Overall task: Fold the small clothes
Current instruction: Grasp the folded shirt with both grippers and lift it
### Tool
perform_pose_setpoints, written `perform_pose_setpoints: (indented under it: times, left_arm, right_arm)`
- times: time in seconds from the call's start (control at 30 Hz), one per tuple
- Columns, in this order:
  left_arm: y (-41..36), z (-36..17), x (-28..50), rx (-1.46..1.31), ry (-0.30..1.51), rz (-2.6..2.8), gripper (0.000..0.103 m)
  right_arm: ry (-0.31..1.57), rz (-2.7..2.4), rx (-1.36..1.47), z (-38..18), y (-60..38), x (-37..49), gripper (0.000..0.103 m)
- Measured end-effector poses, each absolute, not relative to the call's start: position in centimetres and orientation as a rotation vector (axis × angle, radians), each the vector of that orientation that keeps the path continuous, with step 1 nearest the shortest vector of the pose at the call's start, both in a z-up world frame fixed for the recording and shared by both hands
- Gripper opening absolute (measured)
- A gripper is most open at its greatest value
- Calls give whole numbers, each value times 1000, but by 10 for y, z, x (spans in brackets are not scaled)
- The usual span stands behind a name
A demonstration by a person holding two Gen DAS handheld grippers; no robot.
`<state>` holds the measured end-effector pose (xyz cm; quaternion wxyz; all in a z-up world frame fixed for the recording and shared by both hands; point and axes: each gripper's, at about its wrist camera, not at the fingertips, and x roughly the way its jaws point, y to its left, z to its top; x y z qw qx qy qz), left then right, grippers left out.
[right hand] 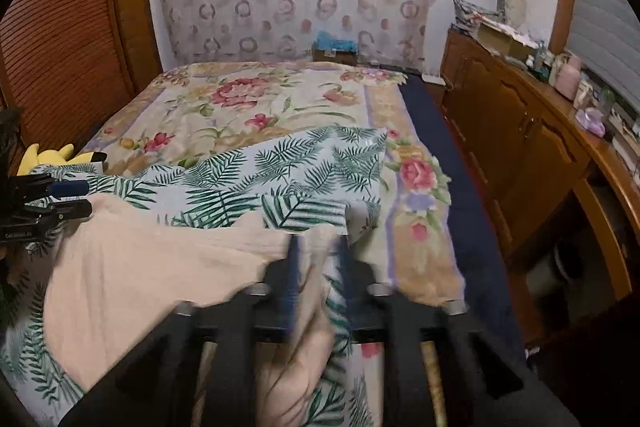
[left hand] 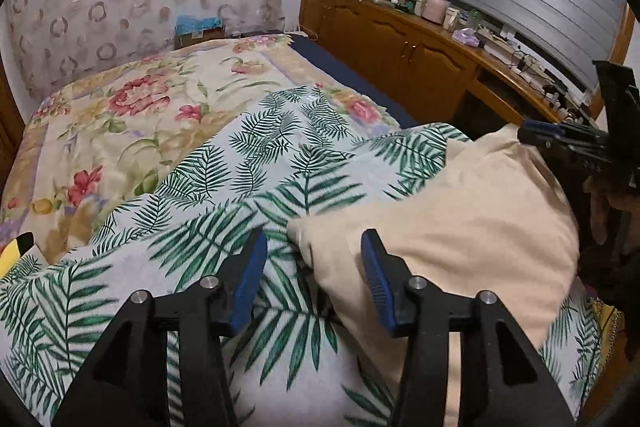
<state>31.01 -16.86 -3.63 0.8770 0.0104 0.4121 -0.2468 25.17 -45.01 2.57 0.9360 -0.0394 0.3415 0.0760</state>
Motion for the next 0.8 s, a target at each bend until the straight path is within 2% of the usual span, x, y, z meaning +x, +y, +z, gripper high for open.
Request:
perform_pose_setpoints:
  times: [0.03, 0.1, 0.2, 0.37, 0.7, 0.77, 0.8]
  left_arm:
    - [-167, -36, 307, 19, 861, -519, 54]
    - [-166, -39, 301, 20, 876, -520, 54]
    - [-166, -48, 297, 5, 915, -533, 54]
    - [-167, -57, 300, -41, 951, -545, 54]
    - [-173, -57, 294, -73, 957, -586, 54]
    - [-177, -57, 294, -75, 952, -587, 54]
    - [-180, -57, 294, -75, 949, -591, 54]
  right_arm:
    - [696, 162, -72, 26, -450, 248, 65]
    - [710, 172, -66, 22, -450, 240, 69]
    - [746, 184, -47, 13, -451, 233, 70]
    - [832, 208, 17, -8, -460, 245, 70]
    - [846, 290, 58, -16, -467, 263, 70]
    - [846, 309, 49, -18, -465, 266, 62]
    - [847, 322, 43, -19, -463, 266, 55]
